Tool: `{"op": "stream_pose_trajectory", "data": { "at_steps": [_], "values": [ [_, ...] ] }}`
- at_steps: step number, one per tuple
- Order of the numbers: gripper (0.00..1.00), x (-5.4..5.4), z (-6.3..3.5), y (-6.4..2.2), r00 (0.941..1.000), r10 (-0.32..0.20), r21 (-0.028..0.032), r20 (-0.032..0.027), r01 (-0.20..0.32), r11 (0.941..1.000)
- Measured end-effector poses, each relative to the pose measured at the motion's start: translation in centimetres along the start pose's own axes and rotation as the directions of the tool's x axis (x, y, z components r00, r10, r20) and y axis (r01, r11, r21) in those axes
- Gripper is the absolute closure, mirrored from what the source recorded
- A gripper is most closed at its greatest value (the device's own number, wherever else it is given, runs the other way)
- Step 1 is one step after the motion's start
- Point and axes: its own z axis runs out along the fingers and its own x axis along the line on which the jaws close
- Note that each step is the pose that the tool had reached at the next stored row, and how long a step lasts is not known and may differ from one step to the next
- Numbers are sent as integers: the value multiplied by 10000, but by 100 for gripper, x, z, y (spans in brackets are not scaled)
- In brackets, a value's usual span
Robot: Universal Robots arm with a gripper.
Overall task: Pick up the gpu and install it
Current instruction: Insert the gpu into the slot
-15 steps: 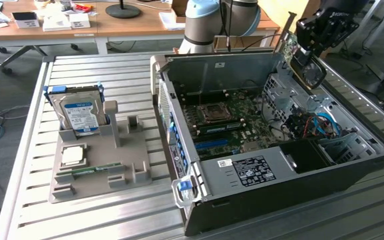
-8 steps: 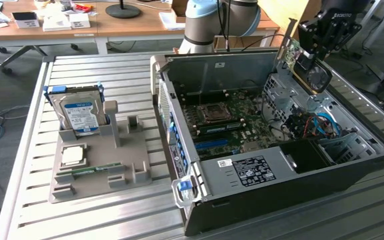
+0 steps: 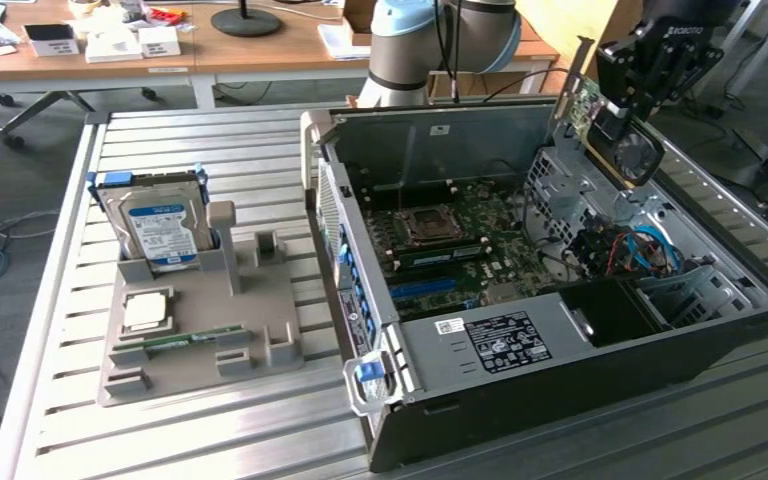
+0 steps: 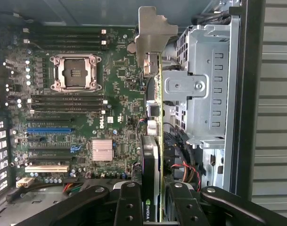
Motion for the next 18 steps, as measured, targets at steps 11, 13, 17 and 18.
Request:
{"op": "stream_pose_trajectory", "data": {
  "at_steps": [11,13,17,18],
  "values": [
    [73,1,5,0,9913,-1319,-20,27,1319,9913],
    [73,2,5,0,9868,-1621,-29,34,1621,9868],
    [73,2,6,0,9775,-2108,-42,46,2108,9775],
    [73,2,7,0,9748,-2229,-46,49,2229,9748]
  ]
}}
